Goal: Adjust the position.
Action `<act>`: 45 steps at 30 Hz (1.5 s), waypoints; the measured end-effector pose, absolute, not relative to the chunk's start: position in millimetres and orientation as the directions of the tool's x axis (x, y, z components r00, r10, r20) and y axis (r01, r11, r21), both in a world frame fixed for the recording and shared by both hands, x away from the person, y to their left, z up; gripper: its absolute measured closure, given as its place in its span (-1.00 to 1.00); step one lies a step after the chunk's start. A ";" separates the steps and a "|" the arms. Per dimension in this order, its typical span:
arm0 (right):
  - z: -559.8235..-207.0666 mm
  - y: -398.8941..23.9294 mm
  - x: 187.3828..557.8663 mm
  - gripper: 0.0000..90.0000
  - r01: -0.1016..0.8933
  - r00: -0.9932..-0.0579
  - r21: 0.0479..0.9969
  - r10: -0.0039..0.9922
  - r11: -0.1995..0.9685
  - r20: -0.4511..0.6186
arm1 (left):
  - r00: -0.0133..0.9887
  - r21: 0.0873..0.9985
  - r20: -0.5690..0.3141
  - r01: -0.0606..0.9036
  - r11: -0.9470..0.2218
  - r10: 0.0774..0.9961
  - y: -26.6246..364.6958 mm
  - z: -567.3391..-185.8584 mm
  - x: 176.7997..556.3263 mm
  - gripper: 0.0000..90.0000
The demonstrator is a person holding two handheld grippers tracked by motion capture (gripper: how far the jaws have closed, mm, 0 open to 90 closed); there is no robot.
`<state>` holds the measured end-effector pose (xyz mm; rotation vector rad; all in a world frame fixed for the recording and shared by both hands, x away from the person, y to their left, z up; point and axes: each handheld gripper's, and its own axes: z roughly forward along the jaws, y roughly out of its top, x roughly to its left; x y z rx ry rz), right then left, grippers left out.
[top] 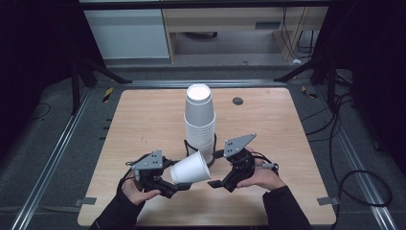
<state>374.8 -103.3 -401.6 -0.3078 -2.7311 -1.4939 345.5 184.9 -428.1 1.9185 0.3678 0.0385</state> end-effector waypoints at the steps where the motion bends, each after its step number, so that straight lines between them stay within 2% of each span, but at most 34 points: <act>1: -402.1 -102.3 374.7 -0.97 0.178 -0.981 0.837 0.161 0.518 0.109 | 0.951 0.916 -0.148 0.235 -0.326 0.270 184.1 -428.3 345.2 -0.54; 21: -415.9 -84.9 378.7 -0.90 0.191 -0.981 0.841 0.066 0.507 0.183 | 0.963 0.905 -0.148 0.223 -0.361 0.225 172.7 -432.3 342.0 -0.54; 31: -417.2 -86.1 379.3 -0.83 0.193 -0.980 0.838 0.054 0.511 0.193 | 0.963 0.900 -0.158 0.231 -0.370 0.217 172.7 -433.1 342.5 -0.53; 45: -420.1 -81.9 378.8 -0.86 0.181 -0.981 0.828 0.034 0.531 0.192 | 0.965 0.893 -0.155 0.228 -0.389 0.210 171.4 -433.9 341.8 -0.53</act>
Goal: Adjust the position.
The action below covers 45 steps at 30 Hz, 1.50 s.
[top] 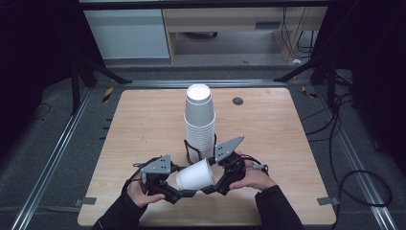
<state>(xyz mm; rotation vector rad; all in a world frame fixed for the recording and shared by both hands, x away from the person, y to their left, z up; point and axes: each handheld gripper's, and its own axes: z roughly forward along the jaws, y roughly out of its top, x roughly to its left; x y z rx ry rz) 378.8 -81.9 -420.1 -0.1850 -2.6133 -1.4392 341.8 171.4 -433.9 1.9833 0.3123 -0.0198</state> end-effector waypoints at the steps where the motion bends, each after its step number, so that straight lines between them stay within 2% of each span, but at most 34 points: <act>1: -420.1 -82.3 379.2 -0.84 0.185 -0.980 0.829 0.035 0.527 0.196 | 0.965 0.893 -0.159 0.231 -0.387 0.209 171.6 -433.7 341.8 -0.53; 14: -411.8 -91.8 380.6 -0.81 0.177 -0.983 0.838 0.058 0.517 0.173 | 0.954 0.890 -0.176 0.260 -0.375 0.243 179.8 -430.5 345.4 -0.63; 23: -389.7 -93.4 384.9 -0.81 0.116 -0.993 0.782 0.093 0.612 0.074 | 0.941 0.881 -0.176 0.281 -0.382 0.288 183.5 -430.0 348.0 -0.71; 33: -388.8 -59.6 385.6 -0.81 0.040 -0.999 0.650 0.036 0.759 0.019 | 0.942 0.858 -0.159 0.281 -0.431 0.297 178.6 -433.6 347.4 -0.72; 41: -386.6 -43.8 386.6 -0.82 0.016 -0.999 0.610 -0.006 0.792 0.034 | 0.945 0.841 -0.156 0.279 -0.464 0.286 175.1 -437.2 347.1 -0.70; 45: -385.1 -39.3 386.9 -0.82 0.007 -0.999 0.609 -0.018 0.793 0.035 | 0.946 0.838 -0.157 0.280 -0.468 0.285 174.9 -437.6 346.9 -0.60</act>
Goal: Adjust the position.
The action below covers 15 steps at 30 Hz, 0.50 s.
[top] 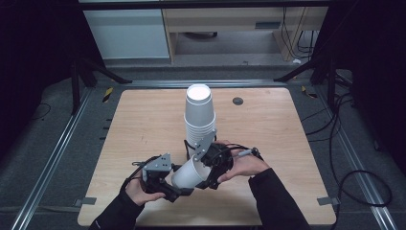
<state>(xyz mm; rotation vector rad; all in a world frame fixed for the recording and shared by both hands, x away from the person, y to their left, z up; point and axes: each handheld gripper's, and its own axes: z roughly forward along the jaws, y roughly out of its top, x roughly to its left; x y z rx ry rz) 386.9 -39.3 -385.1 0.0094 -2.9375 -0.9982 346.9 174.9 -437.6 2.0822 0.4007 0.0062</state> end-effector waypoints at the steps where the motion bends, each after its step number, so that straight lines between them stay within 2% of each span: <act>1: -385.1 -38.2 386.8 -0.82 0.003 -0.999 0.604 -0.020 0.797 0.032 | 0.946 0.836 -0.154 0.279 -0.473 0.286 175.0 -437.3 346.6 -0.54; 15: -385.7 -38.7 388.1 -0.88 0.006 -0.999 0.623 -0.018 0.782 0.033 | 0.946 0.843 -0.140 0.269 -0.466 0.294 176.0 -435.1 346.3 -0.52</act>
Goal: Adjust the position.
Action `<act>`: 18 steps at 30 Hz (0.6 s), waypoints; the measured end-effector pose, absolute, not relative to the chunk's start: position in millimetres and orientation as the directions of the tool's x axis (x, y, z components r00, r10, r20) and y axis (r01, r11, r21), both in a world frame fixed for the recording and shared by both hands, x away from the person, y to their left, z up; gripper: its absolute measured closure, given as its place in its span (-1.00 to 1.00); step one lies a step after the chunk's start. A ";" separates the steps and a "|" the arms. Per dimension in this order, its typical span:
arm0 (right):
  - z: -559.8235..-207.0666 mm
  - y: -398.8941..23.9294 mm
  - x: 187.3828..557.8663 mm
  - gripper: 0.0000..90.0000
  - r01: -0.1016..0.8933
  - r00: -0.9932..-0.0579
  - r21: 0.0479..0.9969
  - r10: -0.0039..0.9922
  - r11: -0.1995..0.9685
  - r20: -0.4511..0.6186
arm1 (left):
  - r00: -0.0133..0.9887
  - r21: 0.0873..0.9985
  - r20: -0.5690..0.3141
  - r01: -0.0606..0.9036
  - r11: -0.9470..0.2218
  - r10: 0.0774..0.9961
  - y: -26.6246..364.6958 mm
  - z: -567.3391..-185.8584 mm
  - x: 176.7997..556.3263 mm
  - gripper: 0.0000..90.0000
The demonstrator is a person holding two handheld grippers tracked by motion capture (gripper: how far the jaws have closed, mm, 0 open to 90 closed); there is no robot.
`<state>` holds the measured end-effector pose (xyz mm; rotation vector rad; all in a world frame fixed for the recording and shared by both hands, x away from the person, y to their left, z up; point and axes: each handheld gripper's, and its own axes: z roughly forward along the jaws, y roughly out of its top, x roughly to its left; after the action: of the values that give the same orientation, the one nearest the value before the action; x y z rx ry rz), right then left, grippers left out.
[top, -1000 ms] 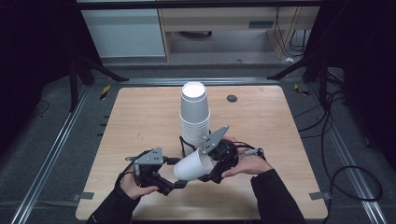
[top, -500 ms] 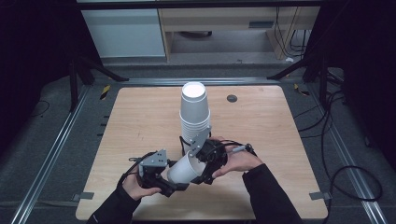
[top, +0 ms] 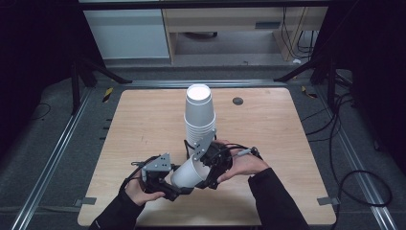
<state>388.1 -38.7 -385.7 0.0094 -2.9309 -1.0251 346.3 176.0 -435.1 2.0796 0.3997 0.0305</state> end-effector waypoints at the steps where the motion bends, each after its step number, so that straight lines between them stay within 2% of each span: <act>1: -385.6 -39.3 388.3 -0.88 0.011 -0.999 0.628 -0.013 0.778 0.033 | 0.946 0.844 -0.138 0.268 -0.464 0.294 176.1 -435.0 346.5 -0.52; 11: -379.4 -48.6 390.0 -0.96 0.046 -0.999 0.671 0.018 0.740 0.049 | 0.945 0.851 -0.133 0.263 -0.454 0.298 178.4 -434.6 347.5 -0.52; 18: -372.4 -69.5 390.0 -0.98 0.084 -0.996 0.717 0.080 0.692 0.039 | 0.936 0.873 -0.124 0.261 -0.412 0.329 190.3 -430.2 350.4 -0.53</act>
<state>390.0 -69.5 -372.4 -0.1393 -2.8857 -1.2222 350.4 190.3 -430.2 2.0186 0.4225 0.0807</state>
